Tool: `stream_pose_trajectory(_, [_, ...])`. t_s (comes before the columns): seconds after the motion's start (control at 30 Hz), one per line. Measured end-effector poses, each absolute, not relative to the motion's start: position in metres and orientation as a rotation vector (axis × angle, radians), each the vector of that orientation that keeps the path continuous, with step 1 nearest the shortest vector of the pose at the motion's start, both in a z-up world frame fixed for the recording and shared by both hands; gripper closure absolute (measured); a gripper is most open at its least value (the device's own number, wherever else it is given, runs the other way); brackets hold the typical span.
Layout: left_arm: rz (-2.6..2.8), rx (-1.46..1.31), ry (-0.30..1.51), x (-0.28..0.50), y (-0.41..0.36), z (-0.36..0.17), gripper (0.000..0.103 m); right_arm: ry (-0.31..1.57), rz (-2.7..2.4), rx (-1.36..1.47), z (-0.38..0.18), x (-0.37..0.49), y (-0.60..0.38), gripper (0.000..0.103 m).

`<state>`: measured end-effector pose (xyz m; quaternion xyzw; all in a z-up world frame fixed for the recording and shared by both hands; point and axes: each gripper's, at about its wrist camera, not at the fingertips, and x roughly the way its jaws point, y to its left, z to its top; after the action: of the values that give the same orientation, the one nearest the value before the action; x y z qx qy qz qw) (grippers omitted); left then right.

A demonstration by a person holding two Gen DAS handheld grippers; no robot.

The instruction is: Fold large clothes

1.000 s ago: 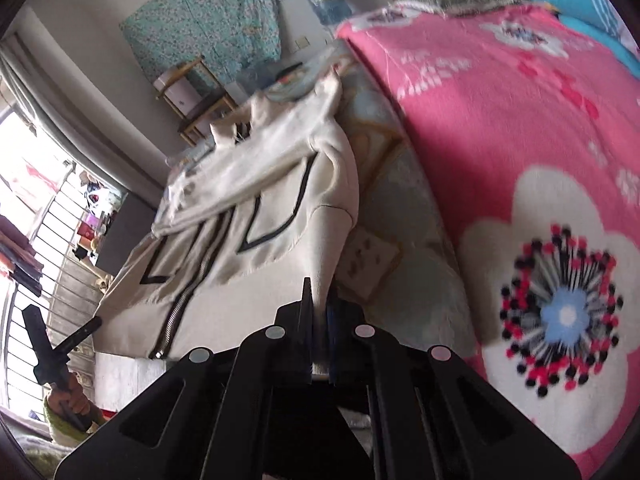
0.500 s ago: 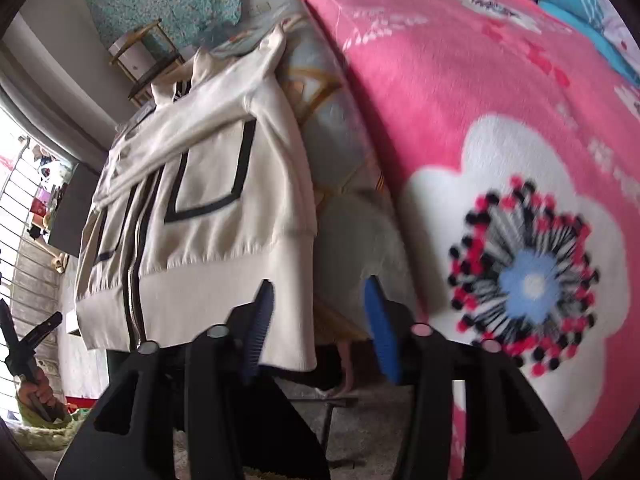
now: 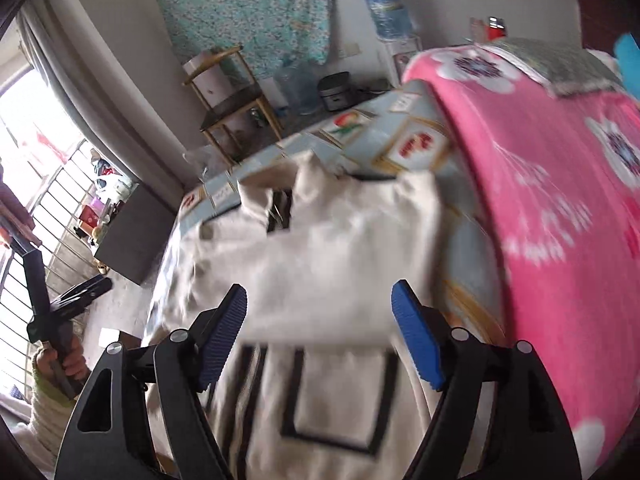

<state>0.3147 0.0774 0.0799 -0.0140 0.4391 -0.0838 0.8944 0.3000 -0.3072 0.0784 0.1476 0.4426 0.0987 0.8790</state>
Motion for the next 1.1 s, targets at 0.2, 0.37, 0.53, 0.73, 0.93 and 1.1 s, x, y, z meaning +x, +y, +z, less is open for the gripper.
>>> stream_pose_trajectory(0.2, [-0.170,0.088,0.972,0.450,-0.007,0.050,0.021,1.051,0.165,0.212,0.045,0.449,-0.253,0.030])
stream_pose_trajectory(0.37, [-0.141,0.130,1.030,0.521,-0.055,0.015,0.021,1.152,0.059,0.168,0.006,0.535,-0.232,0.030])
stream_pose_trajectory(0.53, [-0.059,0.183,1.079,0.552,-0.069,-0.015,0.021,1.232,-0.018,0.104,-0.027,0.565,-0.225,0.030])
stream_pose_trajectory(0.73, [-0.061,0.208,1.108,0.547,-0.058,-0.029,0.023,1.282,0.023,0.110,-0.041,0.558,-0.227,0.039])
stream_pose_trajectory(0.93, [-0.192,0.315,1.100,0.511,-0.062,-0.019,0.024,1.299,0.130,0.077,-0.029,0.519,-0.228,0.051])
stream_pose_trajectory(1.1, [-0.211,0.361,1.114,0.496,-0.063,-0.025,0.025,1.311,0.157,0.056,-0.026,0.499,-0.229,0.070])
